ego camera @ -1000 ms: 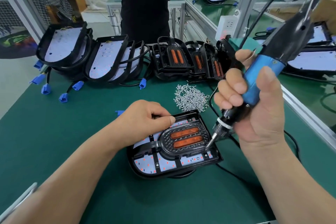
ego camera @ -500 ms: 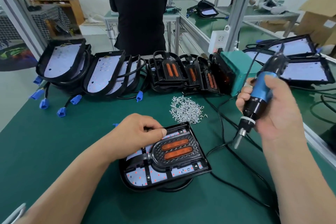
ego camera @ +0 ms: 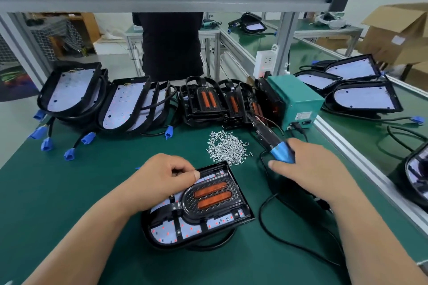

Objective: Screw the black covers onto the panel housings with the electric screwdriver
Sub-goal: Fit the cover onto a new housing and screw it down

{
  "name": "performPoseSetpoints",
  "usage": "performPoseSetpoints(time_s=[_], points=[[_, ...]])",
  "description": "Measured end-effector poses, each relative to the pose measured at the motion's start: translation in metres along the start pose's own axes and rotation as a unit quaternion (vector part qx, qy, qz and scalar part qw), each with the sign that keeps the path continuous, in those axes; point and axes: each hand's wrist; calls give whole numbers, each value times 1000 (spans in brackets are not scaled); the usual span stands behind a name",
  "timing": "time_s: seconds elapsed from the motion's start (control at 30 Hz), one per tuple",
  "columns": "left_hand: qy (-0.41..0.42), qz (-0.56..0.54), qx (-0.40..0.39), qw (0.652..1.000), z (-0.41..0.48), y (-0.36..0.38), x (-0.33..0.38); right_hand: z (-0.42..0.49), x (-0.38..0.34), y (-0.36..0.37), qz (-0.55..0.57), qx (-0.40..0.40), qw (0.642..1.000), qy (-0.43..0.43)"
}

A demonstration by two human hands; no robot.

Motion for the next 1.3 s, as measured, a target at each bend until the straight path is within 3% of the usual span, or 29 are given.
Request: performPoseSetpoints(time_s=[0.3,0.57,0.77,1.3], points=[[7,11,0,1000,0,-2,-4,8,0,7,-123,0,992,13],[4,-15,-5,1000,-1,-3,-1,5,3,7,-81,20,996,11],[15,-21,-18,1000,-2,-5,1,4,-12,5,-32,61,996,-65],[18,-13,-32,999,-3,-8,-4,-6,3,-2,-76,-52,996,-15]])
Point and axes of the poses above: each hand's wrist, its own z-axis towards the middle knuckle, its own y-axis out of the palm, x = y × z, and after that the axes turned 1 degree about y, right-handed
